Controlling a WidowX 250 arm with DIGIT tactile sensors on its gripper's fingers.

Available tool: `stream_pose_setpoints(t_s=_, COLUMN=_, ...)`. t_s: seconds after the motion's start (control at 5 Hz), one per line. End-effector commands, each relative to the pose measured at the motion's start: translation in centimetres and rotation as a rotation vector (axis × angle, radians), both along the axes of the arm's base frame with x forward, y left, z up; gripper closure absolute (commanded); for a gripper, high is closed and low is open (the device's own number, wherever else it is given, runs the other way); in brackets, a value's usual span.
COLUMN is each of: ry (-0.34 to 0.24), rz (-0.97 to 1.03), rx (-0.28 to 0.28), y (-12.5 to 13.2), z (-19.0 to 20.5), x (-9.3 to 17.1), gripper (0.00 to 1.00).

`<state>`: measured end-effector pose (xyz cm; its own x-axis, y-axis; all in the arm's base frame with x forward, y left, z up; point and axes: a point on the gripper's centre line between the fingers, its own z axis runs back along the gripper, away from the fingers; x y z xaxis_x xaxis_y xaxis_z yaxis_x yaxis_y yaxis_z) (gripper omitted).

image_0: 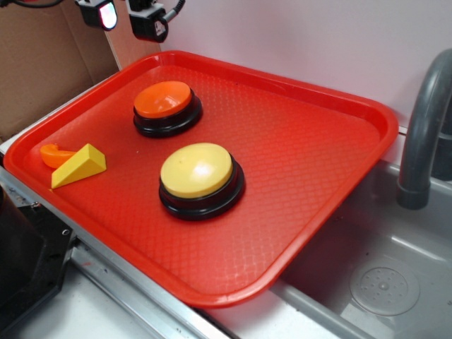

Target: Push the orange button.

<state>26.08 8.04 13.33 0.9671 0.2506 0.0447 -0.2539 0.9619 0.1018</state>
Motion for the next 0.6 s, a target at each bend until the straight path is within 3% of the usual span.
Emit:
stream_pose_setpoints(t_s=0.0, ry=-0.059, rz=0.009, rx=0.041, y=0.44, z=3.27, x=-0.60, gripper=0.00)
stream_pose_setpoints(t_s=0.4, ry=-0.048, rz=0.024, rx=0.032, y=0.86, z=4.17, x=-1.00, gripper=0.00)
